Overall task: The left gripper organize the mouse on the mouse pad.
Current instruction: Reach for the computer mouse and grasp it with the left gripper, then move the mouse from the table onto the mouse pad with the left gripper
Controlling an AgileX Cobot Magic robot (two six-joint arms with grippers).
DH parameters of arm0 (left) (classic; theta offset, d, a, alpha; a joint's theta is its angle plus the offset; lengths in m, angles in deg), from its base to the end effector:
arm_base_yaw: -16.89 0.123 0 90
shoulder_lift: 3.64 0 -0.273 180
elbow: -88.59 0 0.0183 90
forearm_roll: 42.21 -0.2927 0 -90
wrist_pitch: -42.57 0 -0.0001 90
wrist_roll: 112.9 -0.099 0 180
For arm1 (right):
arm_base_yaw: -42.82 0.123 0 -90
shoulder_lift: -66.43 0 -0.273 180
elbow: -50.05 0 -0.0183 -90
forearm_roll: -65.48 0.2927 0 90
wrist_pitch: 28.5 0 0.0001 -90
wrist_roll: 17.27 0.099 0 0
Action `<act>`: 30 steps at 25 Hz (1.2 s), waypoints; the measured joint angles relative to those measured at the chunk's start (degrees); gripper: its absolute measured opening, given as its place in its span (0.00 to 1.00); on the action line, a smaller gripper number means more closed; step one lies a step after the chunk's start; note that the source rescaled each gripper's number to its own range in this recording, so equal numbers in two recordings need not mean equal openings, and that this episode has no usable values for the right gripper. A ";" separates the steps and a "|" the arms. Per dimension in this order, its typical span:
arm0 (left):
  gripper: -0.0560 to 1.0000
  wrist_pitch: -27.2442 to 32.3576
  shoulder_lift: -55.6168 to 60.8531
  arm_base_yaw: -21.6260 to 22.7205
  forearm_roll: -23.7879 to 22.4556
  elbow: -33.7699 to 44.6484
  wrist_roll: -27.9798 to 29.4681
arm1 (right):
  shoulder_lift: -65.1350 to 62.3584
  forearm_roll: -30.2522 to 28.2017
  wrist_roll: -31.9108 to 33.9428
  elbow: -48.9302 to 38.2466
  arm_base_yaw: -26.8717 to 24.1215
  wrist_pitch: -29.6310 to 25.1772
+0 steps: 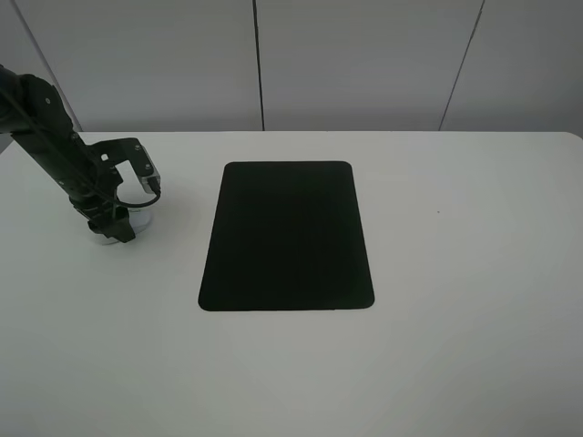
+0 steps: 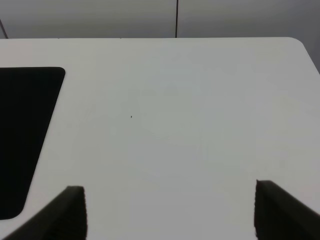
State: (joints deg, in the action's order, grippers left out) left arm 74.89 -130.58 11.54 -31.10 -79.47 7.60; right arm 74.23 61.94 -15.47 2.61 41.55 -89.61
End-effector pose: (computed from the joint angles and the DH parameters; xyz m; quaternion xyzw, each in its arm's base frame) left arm 0.3835 -0.0462 0.0355 0.4666 0.8793 -0.0168 0.0943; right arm 0.0480 -0.0064 0.2981 0.0243 0.8489 -0.0284 0.5272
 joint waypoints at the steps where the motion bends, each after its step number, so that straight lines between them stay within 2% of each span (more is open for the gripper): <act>1: 0.05 -0.12 0.19 0.00 -0.07 0.00 0.00 | 0.00 0.00 0.00 0.00 0.00 0.00; 3: 0.05 -0.24 0.86 0.00 -0.37 0.00 0.67 | 0.00 0.00 0.00 0.00 0.00 0.00; 5: 0.05 -0.29 2.40 0.00 -0.44 0.00 3.80 | 0.00 0.00 0.00 0.00 0.00 0.00; 11: 0.05 -0.46 6.74 -0.70 -2.92 0.00 18.84 | 0.00 0.00 0.00 0.00 0.00 0.00; 20: 0.05 1.51 7.49 -7.61 -4.03 -2.52 46.46 | 0.00 0.00 0.00 0.00 0.00 0.00; 23: 0.05 3.49 7.49 -10.09 -6.33 -4.58 56.22 | 0.00 0.00 0.00 0.00 0.00 0.00; 27: 0.05 5.28 7.49 -13.44 -9.97 -6.48 65.20 | 0.00 0.00 0.00 0.00 0.00 0.00; 30: 0.05 5.41 7.49 -16.06 -10.77 -7.08 69.21 | 0.00 0.00 0.00 0.00 0.00 0.00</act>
State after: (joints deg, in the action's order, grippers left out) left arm 80.30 -123.09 -4.52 -41.87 -86.55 76.80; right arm 74.23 61.94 -15.47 2.61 41.55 -89.61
